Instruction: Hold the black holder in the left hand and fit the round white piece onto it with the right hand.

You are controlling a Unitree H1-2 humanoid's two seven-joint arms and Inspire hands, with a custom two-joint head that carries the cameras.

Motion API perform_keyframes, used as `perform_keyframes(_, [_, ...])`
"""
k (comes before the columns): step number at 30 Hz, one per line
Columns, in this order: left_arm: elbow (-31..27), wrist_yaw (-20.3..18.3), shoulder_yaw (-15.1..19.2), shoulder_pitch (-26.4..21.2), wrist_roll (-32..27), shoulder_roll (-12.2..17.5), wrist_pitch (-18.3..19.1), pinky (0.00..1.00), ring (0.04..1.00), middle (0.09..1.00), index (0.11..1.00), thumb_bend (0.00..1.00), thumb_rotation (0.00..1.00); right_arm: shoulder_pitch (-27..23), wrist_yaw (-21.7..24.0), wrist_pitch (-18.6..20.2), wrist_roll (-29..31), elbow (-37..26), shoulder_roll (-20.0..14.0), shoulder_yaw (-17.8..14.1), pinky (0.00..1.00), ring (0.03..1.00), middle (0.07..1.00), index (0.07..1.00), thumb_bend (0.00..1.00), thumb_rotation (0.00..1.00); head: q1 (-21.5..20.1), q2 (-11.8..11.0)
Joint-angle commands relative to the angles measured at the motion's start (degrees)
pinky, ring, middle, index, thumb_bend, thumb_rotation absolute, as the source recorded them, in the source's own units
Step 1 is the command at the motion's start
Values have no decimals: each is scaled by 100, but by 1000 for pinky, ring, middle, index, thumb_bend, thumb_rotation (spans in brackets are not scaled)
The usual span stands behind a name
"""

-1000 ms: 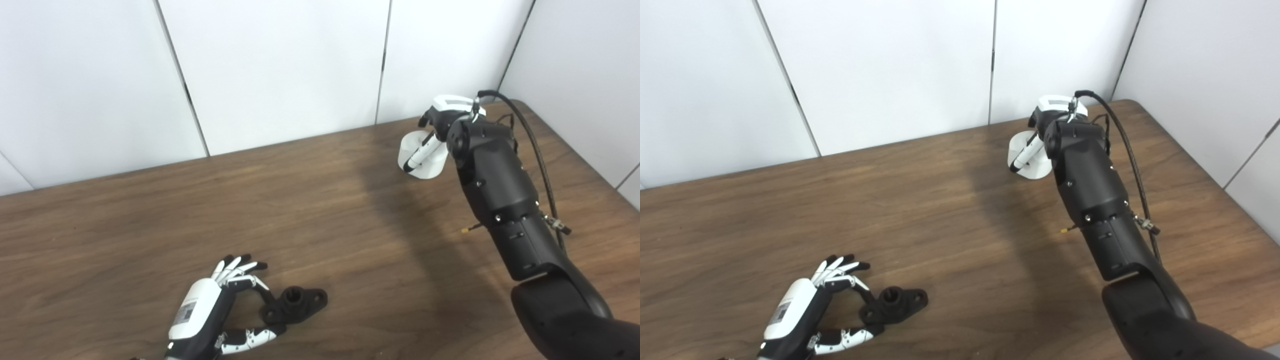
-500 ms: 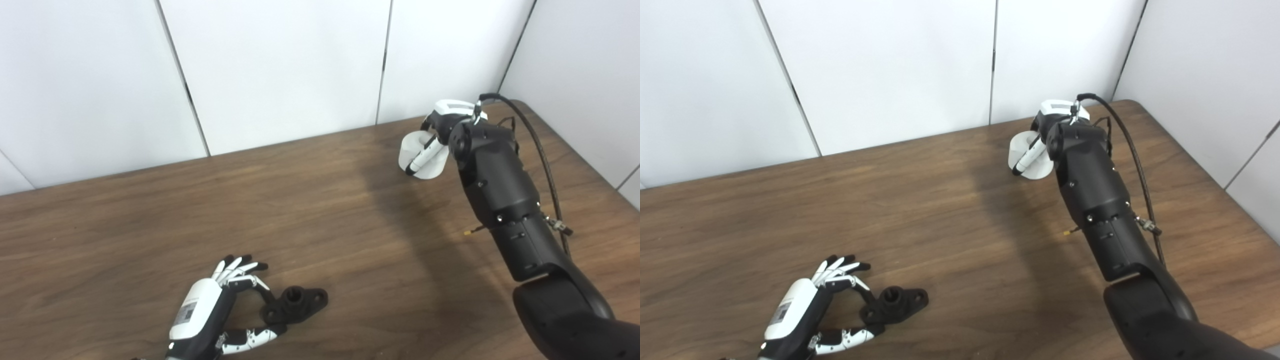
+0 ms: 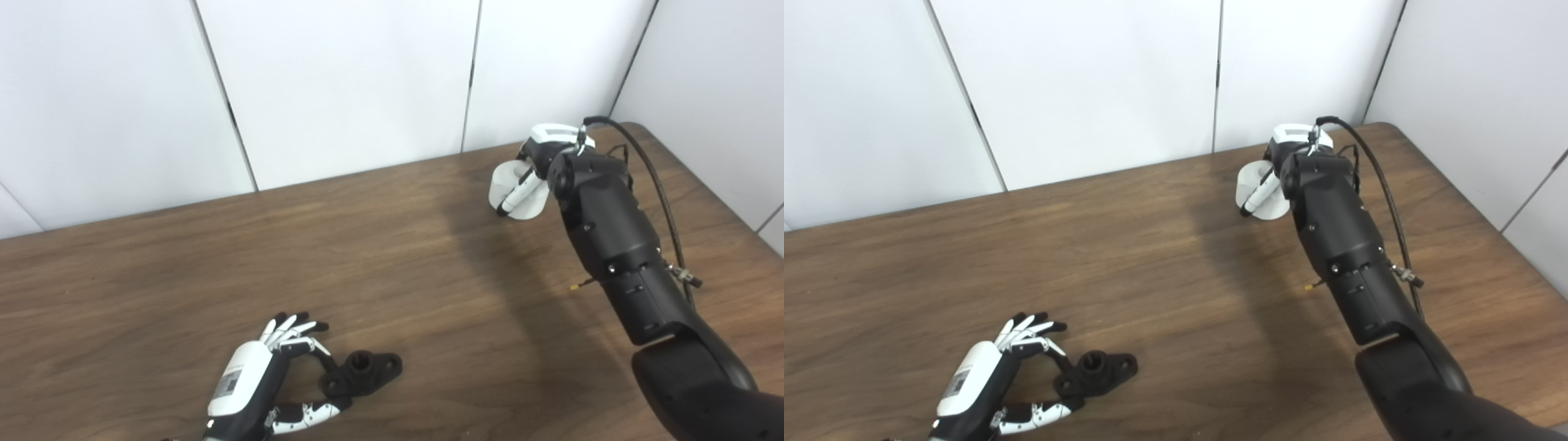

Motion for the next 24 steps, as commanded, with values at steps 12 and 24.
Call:
perform_keyframes(12, [-242,-106,4,54,30,43,147,1000,948,840,488,515,58,-135,-434,6,-8,-30,-168,-106,913,1000,1000,732,909,390,24,82])
perform_keyframes(24, [-302,-158,2,54,23,58,200,1000,948,841,488,515,57,-51,-718,6,83,-58,-123,-129,964,1000,1000,698,907,370,11,109])
